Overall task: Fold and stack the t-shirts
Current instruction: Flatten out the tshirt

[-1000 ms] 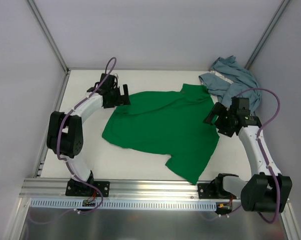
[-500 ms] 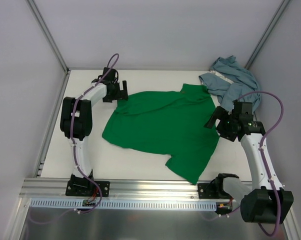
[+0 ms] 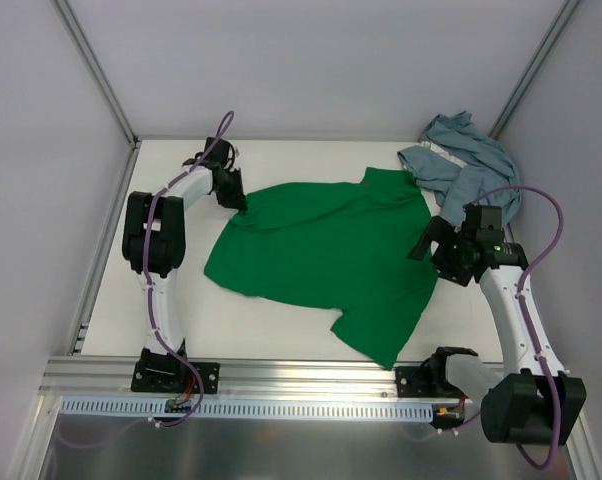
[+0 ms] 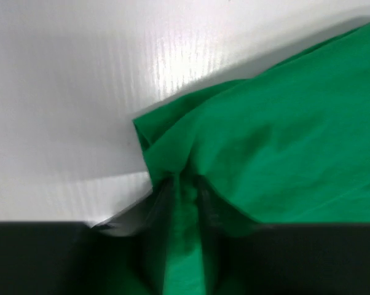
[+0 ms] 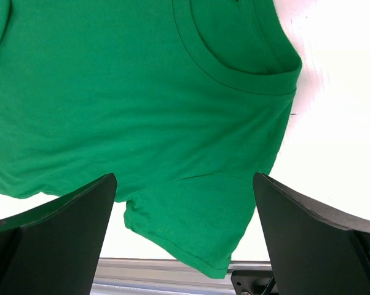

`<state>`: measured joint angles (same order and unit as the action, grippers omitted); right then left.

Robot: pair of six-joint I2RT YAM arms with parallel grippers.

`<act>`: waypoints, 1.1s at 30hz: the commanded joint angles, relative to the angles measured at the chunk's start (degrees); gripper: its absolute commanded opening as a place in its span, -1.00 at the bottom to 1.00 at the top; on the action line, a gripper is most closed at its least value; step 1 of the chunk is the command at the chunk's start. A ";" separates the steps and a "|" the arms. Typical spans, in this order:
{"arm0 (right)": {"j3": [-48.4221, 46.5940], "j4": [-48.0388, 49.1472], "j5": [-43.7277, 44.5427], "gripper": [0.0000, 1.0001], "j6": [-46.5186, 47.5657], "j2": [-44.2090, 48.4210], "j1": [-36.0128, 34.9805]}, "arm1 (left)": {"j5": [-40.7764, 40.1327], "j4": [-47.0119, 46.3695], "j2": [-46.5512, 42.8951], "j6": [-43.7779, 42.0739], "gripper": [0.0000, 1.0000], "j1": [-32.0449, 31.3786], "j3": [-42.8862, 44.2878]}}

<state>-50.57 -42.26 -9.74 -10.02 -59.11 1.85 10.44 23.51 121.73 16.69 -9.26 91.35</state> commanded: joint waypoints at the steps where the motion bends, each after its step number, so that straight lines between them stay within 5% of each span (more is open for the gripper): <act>1: 0.38 0.78 0.07 0.99 -0.09 -0.13 0.09 | 4.76 0.93 -0.53 1.85 -0.86 0.82 1.81; 2: 0.47 0.78 0.07 0.99 -0.09 -0.13 0.09 | 5.03 1.27 -0.62 2.21 -1.00 0.73 1.99; 15: 3.02 2.71 -0.81 0.99 -0.35 -0.48 0.09 | -3.58 1.98 -10.19 -0.08 -1.00 0.91 2.95; 33: 3.28 2.09 -0.98 0.99 0.00 0.31 0.09 | -9.90 1.01 -11.69 -1.57 -1.00 2.66 0.58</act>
<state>-47.11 -40.36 -9.93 -10.17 -59.66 1.85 4.23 25.80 114.28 16.62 -7.38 91.20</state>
